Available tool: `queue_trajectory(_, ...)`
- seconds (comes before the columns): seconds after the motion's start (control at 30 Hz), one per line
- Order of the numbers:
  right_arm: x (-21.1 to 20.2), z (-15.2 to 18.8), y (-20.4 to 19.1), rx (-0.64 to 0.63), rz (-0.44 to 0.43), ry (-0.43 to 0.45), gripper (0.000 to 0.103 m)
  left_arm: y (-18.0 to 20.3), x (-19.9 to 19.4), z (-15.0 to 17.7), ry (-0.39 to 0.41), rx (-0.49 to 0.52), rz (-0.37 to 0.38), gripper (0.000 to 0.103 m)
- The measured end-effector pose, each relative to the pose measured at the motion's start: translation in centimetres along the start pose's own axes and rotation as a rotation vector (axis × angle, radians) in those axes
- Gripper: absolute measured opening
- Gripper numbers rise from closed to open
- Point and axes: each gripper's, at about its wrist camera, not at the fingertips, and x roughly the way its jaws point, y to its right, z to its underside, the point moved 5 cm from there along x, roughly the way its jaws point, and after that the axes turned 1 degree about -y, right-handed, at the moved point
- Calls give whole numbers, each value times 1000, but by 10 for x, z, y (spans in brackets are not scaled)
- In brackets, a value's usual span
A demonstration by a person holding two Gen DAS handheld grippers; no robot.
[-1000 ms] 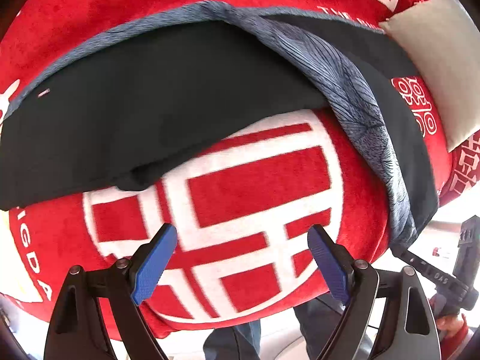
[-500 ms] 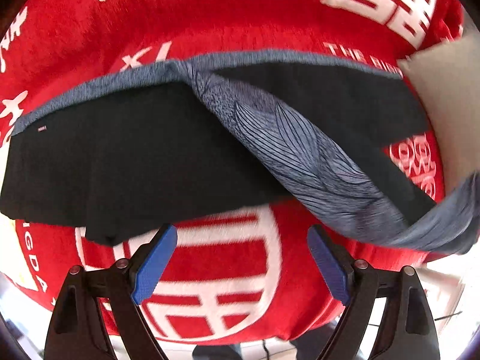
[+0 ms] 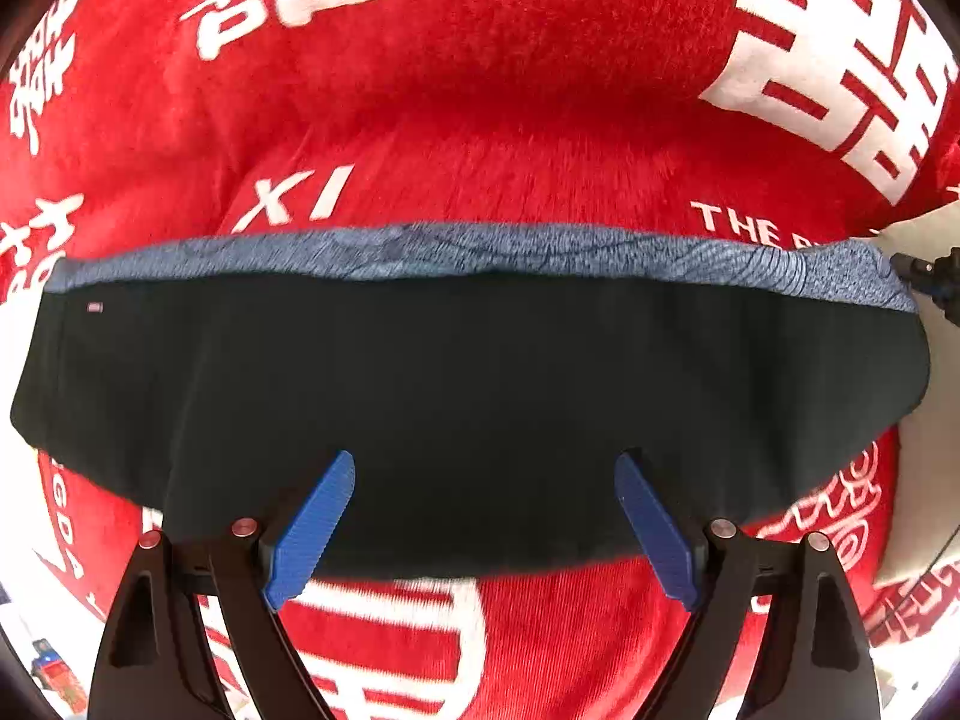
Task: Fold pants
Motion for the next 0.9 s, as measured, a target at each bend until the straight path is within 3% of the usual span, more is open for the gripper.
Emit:
queue_trajectory(0.07, 3, -1, 3, 5, 9, 0, 36, 2, 6, -3, 0, 11, -9, 90)
queue_trajectory(0.1, -1, 0, 3, -1, 11, 20, 59, 3, 10, -6, 3, 15, -16, 90)
queue_trajectory(0.13, -9, 1, 2, -20, 31, 61, 72, 4, 12, -7, 6, 18, -20, 90)
queue_trajectory(0.2, -19, 4, -1, -69, 48, 102, 72, 5, 18, -13, 9, 21, -34, 90)
queue_trajectory(0.27, -18, 6, 0, -93, 52, 70, 71, 6, 24, -17, 10, 21, -39, 90)
queue_trajectory(0.37, -1, 8, 12, -100, 129, 11, 61, 8, 37, -20, -3, 24, -71, 90)
queue_trajectory(0.5, 28, 2, 29, -16, 117, -63, 47, 10, 47, -16, -15, 25, -85, 90)
queue_trajectory(0.57, 40, 2, 35, -9, 155, -96, 17, 9, 49, -13, -26, 23, -98, 90)
queue_trajectory(0.63, 36, -3, 36, -11, 147, -72, 3, 7, 44, -15, 0, 18, -105, 90)
queue_trajectory(0.7, 22, -12, 31, -21, 112, -11, 1, 9, 36, -18, 54, 32, -118, 90)
queue_trajectory(0.77, 13, -22, 30, -25, 112, 27, 1, 12, 38, -22, 57, 51, -139, 90)
queue_trajectory(0.9, 20, -28, 39, 28, 143, -18, 7, 19, 44, -32, 50, 43, -133, 90)
